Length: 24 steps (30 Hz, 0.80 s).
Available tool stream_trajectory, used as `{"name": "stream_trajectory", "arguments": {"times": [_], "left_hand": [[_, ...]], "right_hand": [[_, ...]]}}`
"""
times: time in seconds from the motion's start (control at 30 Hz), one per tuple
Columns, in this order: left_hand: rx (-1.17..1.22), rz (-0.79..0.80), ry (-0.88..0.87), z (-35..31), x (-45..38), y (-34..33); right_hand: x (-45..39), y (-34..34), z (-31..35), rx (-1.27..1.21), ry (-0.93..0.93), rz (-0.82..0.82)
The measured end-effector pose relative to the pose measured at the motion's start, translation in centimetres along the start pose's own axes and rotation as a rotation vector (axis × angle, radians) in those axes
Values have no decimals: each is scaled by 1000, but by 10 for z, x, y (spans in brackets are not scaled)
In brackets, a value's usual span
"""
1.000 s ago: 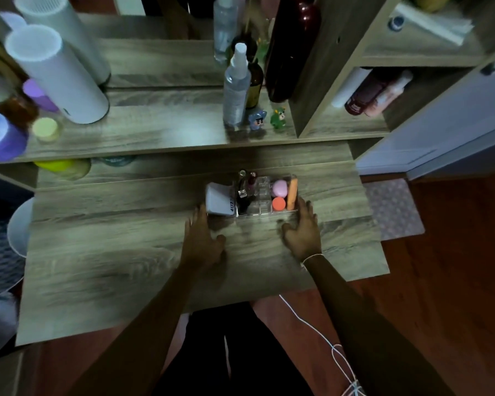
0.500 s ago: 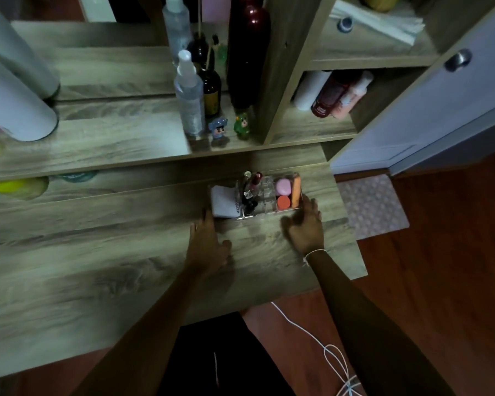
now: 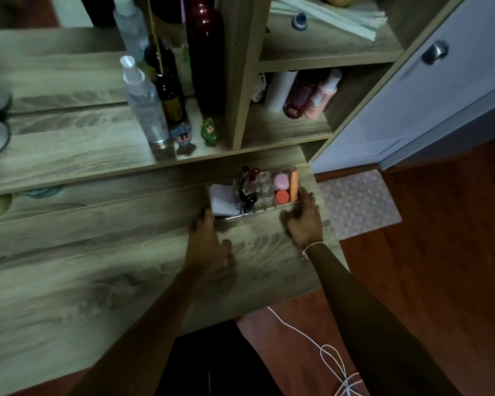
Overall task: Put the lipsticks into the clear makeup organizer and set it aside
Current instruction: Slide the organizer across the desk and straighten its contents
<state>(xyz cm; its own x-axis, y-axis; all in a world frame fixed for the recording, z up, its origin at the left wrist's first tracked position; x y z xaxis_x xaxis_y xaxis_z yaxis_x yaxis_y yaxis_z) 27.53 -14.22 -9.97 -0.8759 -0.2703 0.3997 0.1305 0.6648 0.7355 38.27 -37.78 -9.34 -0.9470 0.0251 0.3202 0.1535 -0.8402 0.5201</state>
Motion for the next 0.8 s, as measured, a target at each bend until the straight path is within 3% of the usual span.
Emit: {"name": "stream_trajectory", "arguments": {"times": [0.8], "left_hand": [[0, 29, 8, -13, -5, -4]], "right_hand": [[-12, 7, -5, 5, 29, -1]]}}
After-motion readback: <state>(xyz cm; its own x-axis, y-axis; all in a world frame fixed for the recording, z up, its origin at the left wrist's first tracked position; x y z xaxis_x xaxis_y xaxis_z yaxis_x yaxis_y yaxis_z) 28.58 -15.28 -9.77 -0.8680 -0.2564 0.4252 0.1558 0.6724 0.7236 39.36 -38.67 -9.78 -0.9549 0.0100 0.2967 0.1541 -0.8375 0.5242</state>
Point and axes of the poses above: each hand's wrist, its own x-axis away from the middle knuckle, its own y-axis out of the back of the hand, z = x × y, the point moved 10 cm from there along -x, towards the middle knuckle, and after that the axes turned 13 degrees about -x, right-handed, at the moved point
